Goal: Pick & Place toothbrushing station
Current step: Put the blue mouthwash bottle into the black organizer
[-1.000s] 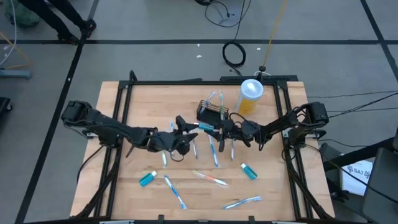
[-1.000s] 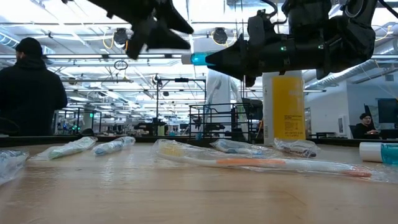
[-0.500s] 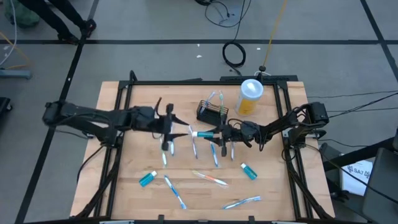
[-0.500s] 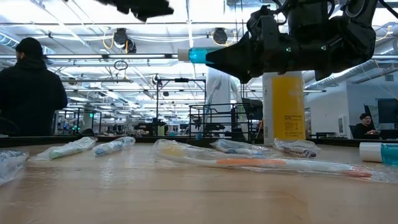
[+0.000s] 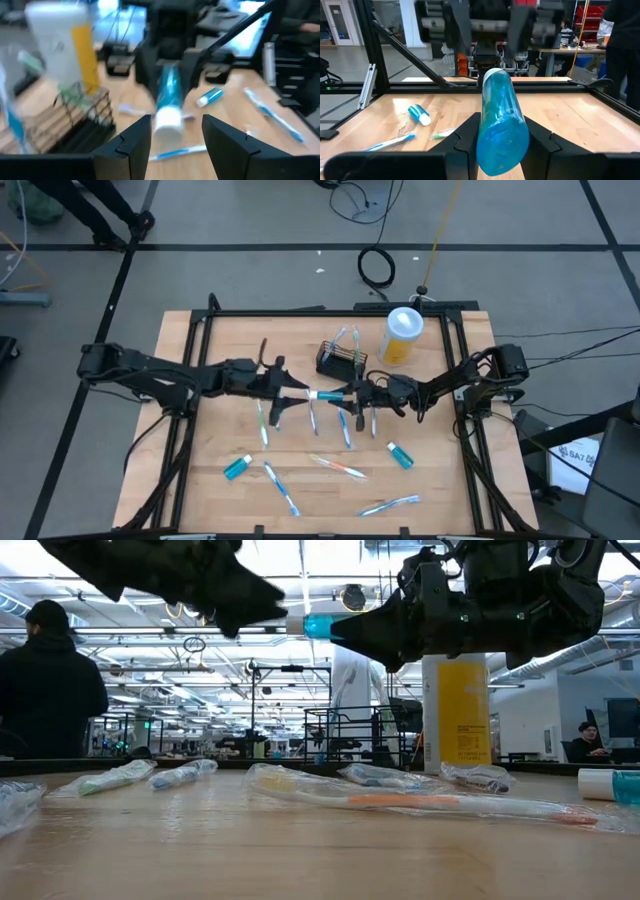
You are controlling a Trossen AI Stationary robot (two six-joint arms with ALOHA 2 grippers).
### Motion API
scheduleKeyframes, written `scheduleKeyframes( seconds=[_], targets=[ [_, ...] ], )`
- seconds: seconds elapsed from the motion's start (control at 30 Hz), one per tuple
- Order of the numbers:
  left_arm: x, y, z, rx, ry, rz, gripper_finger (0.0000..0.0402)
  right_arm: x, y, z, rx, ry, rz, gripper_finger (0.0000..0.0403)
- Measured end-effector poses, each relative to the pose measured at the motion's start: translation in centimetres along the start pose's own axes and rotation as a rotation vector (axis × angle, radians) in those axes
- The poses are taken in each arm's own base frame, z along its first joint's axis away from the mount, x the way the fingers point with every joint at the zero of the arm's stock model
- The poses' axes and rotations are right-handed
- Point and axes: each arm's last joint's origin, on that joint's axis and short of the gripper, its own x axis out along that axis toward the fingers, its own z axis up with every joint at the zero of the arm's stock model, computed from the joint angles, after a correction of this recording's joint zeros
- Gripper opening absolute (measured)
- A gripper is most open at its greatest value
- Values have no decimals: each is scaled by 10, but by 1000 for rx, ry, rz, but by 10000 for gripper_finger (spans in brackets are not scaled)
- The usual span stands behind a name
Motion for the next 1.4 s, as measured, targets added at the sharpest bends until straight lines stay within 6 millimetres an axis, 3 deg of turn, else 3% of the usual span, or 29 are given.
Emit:
scheduleKeyframes(
  seconds=[0.17,0.4,0.8,1.13,1.4],
  targets=[
    [15,3,-13,-47,26,53,182,0,0,1,-19,-12,-1,96],
    [29,3,-14,-60,-72,36,182,0,0,1,-25,-12,-1,96],
    [29,0,-15,-28,-65,23,176,0,0,1,-29,-12,-1,96],
    [29,-1,-16,-35,-62,20,100,0,0,1,-29,-11,0,96],
    [29,-1,-16,-41,-62,15,114,0,0,1,-26,-8,-1,120]
  ],
)
